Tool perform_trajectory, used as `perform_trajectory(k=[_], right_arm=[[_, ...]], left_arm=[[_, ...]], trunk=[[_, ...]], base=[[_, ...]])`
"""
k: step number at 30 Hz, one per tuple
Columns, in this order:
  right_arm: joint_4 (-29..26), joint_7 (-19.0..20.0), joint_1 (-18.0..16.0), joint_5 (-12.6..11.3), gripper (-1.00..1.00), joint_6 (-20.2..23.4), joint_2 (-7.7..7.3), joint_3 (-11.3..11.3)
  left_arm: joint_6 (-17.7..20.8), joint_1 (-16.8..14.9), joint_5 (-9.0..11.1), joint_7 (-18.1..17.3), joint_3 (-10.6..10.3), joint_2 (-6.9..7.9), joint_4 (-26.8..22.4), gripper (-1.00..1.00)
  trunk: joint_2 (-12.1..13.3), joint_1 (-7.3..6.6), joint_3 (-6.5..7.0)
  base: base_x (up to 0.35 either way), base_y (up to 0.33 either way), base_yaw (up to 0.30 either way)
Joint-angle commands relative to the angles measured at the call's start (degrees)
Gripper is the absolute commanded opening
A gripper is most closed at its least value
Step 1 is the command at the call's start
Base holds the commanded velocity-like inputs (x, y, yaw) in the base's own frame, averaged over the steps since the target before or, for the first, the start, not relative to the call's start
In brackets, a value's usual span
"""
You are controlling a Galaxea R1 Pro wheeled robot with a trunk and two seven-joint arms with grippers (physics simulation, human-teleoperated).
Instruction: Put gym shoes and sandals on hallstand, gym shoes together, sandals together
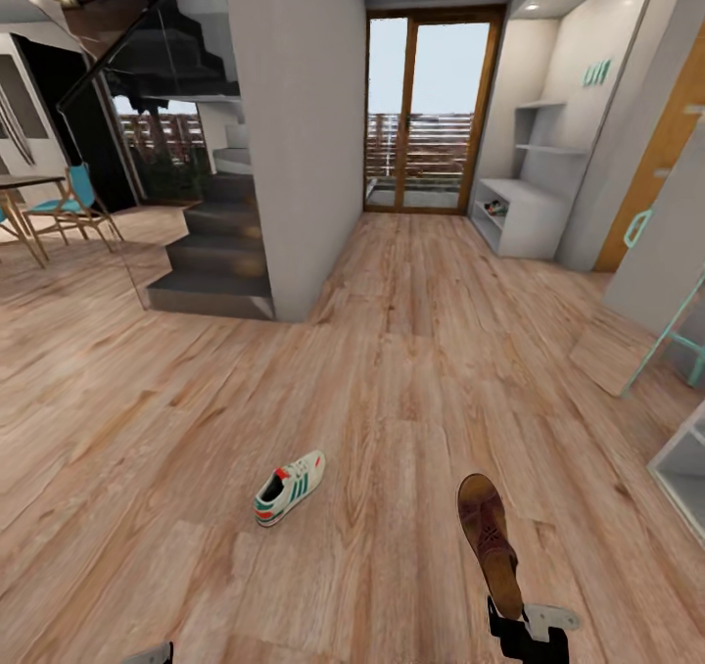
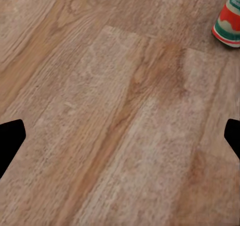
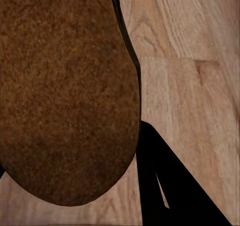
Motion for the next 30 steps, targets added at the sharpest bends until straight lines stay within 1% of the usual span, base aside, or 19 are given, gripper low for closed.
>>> perform_trajectory(k=[1,25,30], right_arm=[[0.04,0.16,-0.04,-0.63,-1.00,-0.13,0.01,0.11],[0.07,0.16,-0.04,-0.63,-1.00,-0.13,0.03,0.11],[0.03,0.16,-0.04,-0.63,-1.00,-0.13,0.03,0.11]], left_arm=[[-0.19,-0.02,-0.26,0.12,0.12,0.01,0.05,1.00],[-0.19,-0.02,-0.26,0.12,0.09,0.01,0.05,1.00],[-0.19,-0.02,-0.26,0.12,0.09,0.01,0.05,1.00]], trunk=[[-0.02,-0.01,-0.05],[-0.02,-0.01,-0.05],[-0.02,-0.01,-0.05]], base=[[0.000,0.000,-0.300],[0.000,0.000,-0.300],[0.000,0.145,-0.300]])
